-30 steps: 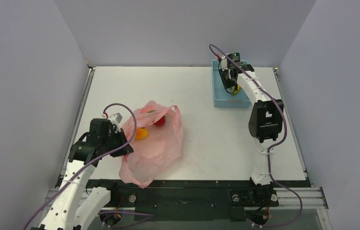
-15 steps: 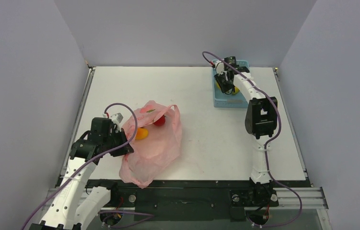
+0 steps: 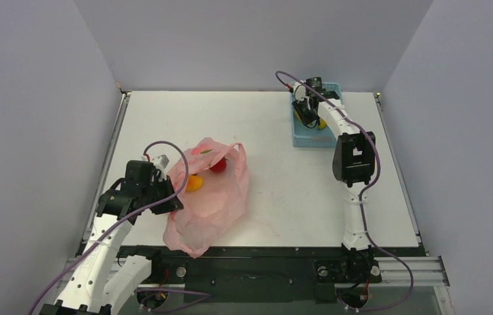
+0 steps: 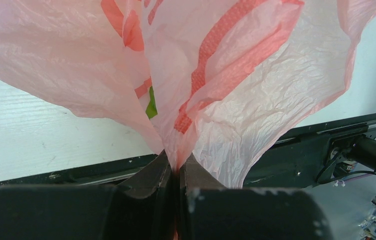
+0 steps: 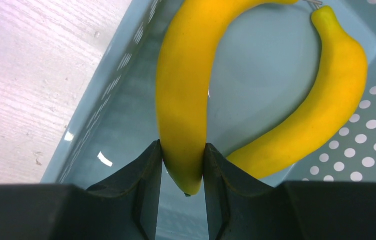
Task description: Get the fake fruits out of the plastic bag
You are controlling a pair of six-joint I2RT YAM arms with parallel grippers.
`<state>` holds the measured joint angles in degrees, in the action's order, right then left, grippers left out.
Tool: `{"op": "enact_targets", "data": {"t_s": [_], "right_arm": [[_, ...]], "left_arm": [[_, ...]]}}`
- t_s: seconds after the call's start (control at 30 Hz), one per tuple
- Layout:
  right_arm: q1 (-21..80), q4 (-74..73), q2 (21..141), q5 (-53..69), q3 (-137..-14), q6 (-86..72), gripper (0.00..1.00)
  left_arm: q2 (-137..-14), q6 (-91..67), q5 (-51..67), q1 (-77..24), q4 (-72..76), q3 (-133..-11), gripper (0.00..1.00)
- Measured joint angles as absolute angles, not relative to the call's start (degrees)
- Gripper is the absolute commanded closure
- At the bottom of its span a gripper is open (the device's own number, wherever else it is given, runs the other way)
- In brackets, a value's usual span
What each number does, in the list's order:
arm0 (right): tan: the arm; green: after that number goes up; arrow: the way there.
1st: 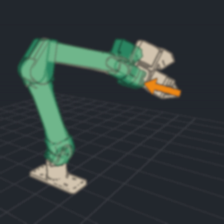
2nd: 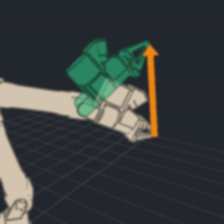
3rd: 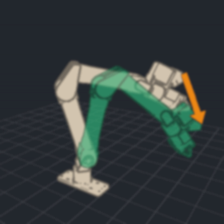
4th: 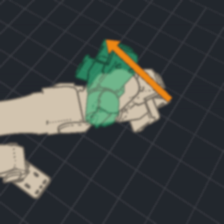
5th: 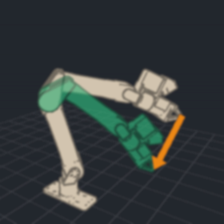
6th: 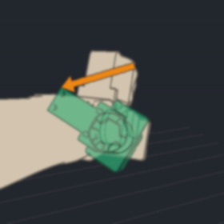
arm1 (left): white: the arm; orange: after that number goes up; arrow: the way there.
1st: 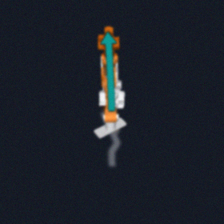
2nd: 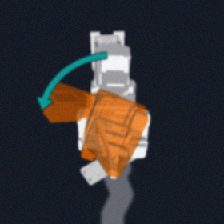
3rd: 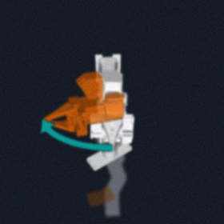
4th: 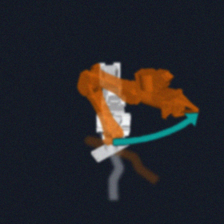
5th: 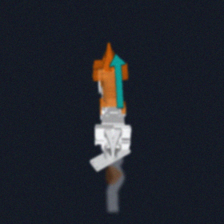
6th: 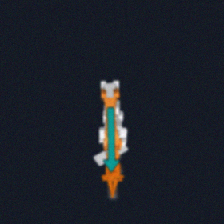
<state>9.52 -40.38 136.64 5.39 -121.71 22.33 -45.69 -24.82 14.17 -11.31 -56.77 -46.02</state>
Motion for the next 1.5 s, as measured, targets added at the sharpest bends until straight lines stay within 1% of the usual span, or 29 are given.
{"op": "enact_targets", "data": {"t_s": [0.07, 0.2, 0.27, 0.3, 0.33, 0.37, 0.47, 0.53, 0.7, 0.9, 1.0, 1.1, 1.23, 1.3, 1.4, 1.5], "right_arm": [[9.41, -40.4, 137.25, 5.37, -122.19, 22.33, 0.82], [9.34, -40.03, 137.69, 4.8, -122.96, 22.33, 0.71], [9.34, -39.92, 137.67, 4.23, -123.0, 22.33, 0.61], [9.32, -39.92, 137.69, 3.81, -123.0, 22.35, 0.52], [9.3, -39.9, 137.69, 3.57, -123.0, 22.24, 0.47], [9.3, -39.81, 137.69, 3.27, -123.0, 22.13, 0.4], [9.3, -39.53, 137.69, 2.42, -123.0, 22.02, 0.3], [9.3, -39.38, 137.67, 1.83, -123.0, 22.0, 0.27], [9.45, -39.09, 137.62, -1.52, -123.0, 21.41, 0.27], [10.55, -40.56, 134.98, -9.28, -123.0, 17.3, 0.25], [11.75, -41.23, 129.45, -12.21, -121.69, 12.43, 0.26], [12.93, -40.69, 120.79, -12.45, -117.89, 6.07, 0.27], [15.35, -36.27, 106.3, -9.85, -107.87, -2.15, 0.27], [17.96, -32.42, 98.63, -9.8, -99.57, -5.41, 0.26], [25.12, -27.66, 90.83, -10.57, -88.44, -8.91, 0.25], [34.06, -23.68, 86.61, -10.81, -79.13, -10.85, 0.25]], "left_arm": [[-45.91, -24.82, 14.17, -11.31, -56.75, -46.02, 0.99], [-46.09, -24.82, 14.17, -11.31, -56.75, -46.02, 0.99], [-46.15, -24.82, 14.17, -11.31, -56.77, -46.02, 0.99], [-46.22, -24.82, 14.2, -11.31, -56.75, -46.02, 0.98], [-46.28, -24.8, 14.2, -11.31, -56.75, -46.02, 0.99], [-46.37, -24.8, 14.2, -11.31, -56.75, -46.02, 0.99], [-46.46, -24.8, 14.2, -11.31, -56.75, -46.02, 0.99], [-46.46, -24.8, 14.2, -11.31, -56.77, -46.02, 0.99], [-46.46, -24.8, 14.2, -11.31, -56.77, -46.02, 0.99], [-46.46, -24.8, 14.2, -11.31, -56.75, -46.02, 0.99], [-46.46, -24.8, 14.2, -11.31, -56.75, -46.02, 0.99], [-46.46, -24.8, 14.22, -11.31, -56.75, -46.02, 0.99], [-46.41, -24.77, 14.31, -11.31, -56.75, -46.02, 0.99], [-46.3, -24.75, 14.44, -11.31, -56.73, -46.02, 0.99], [-46.15, -24.75, 14.72, -11.31, -56.73, -46.02, 0.99], [-46.13, -24.71, 15.09, -11.31, -56.69, -46.02, 0.99]]}}
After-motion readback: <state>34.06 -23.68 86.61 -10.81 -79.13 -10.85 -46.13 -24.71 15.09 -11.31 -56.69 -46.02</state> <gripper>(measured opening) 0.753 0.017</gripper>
